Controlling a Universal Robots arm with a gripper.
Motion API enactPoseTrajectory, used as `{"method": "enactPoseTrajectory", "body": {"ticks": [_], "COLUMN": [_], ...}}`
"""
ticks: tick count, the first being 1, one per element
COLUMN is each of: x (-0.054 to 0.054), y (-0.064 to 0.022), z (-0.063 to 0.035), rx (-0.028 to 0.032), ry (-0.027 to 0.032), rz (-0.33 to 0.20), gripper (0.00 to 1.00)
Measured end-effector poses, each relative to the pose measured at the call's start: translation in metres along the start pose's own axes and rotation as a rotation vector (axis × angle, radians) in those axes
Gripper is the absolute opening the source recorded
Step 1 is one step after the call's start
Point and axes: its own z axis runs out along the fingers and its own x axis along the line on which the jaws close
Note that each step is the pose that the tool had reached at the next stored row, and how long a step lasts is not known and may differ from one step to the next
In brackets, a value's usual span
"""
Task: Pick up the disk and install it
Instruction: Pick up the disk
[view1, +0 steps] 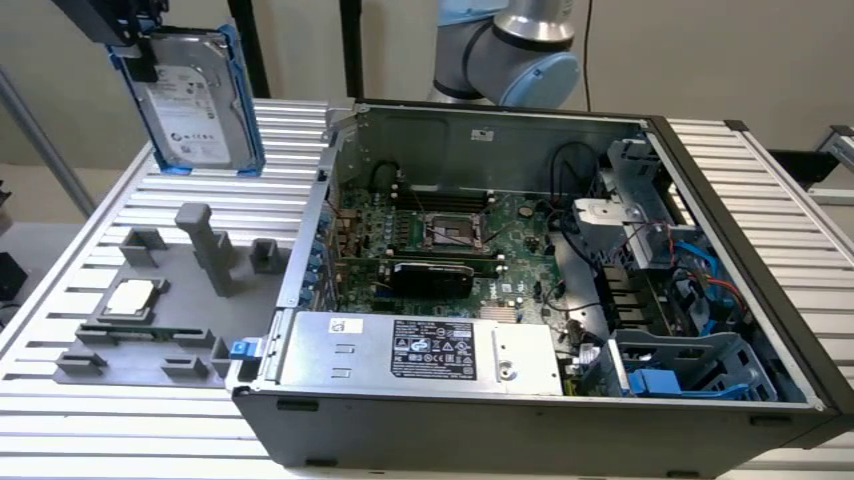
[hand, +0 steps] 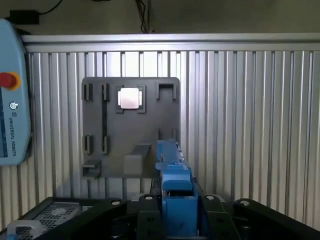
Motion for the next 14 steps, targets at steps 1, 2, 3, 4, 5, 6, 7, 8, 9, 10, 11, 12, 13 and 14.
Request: {"method": "enactPoseTrajectory", "body": {"ticks": [1, 2, 3, 4, 5, 6, 7, 8, 9, 10, 11, 12, 13, 14], "x": [0.0, 0.0, 0.0, 0.0, 0.0, 0.0, 0.0, 0.001, 0.001, 0.001, 0.001, 0.001, 0.001, 0.002], "y": [-0.0045, -0.009, -0.0135, -0.0181, -0.0227, -0.0273, -0.0318, -0.0363, -0.0407, -0.0452, -0.0497, -0.0546, -0.059, -0.0634], "z": [-0.0032, -0.0065, -0.0099, -0.0133, -0.0168, -0.0203, -0.0236, -0.0269, -0.03, -0.0329, -0.0358, -0.0388, -0.0413, -0.0433], "rx": [0.0001, 0.0, 0.0001, 0.0003, 0.0, 0.0001, 0.0002, 0.0001, 0.0, 0.0001, 0.0002, 0.0, 0.0001, 0.0002], "ry": [-0.0002, -0.0003, -0.0006, -0.0008, -0.0008, -0.0009, -0.0011, -0.0011, -0.0011, -0.0012, -0.0012, -0.0011, -0.0012, -0.0013], "rz": [0.0, 0.0, 0.0, 0.0, 0.0, 0.0, 0.0, 0.0, 0.0, 0.0, 0.0, 0.0, 0.0, 0.0], "gripper": [0.0, 0.0, 0.0, 0.0, 0.0, 0.0, 0.0, 0.0, 0.0, 0.0, 0.0, 0.0, 0.0, 0.0]}}
